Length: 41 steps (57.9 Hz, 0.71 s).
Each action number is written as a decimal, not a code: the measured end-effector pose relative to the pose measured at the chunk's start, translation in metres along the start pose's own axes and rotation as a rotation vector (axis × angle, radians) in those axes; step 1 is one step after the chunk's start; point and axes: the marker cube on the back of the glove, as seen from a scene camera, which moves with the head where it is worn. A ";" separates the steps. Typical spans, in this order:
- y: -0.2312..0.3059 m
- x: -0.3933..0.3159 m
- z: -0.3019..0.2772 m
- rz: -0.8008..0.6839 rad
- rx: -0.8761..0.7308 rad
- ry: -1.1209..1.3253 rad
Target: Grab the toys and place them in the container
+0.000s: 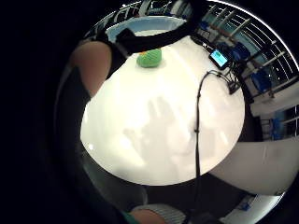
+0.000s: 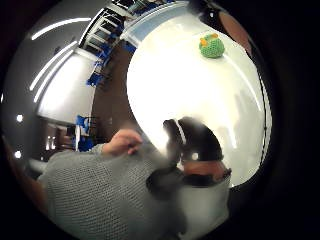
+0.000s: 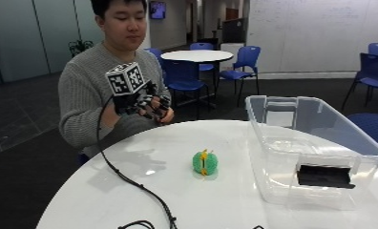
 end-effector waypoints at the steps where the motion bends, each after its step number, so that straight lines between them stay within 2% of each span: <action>1: -0.008 0.001 0.000 0.000 0.000 0.004; 20: -0.184 0.031 0.017 0.054 -0.118 0.036; 27: -0.206 0.037 0.033 0.059 -0.177 0.063; 41: -0.212 0.062 0.096 0.133 -0.385 0.125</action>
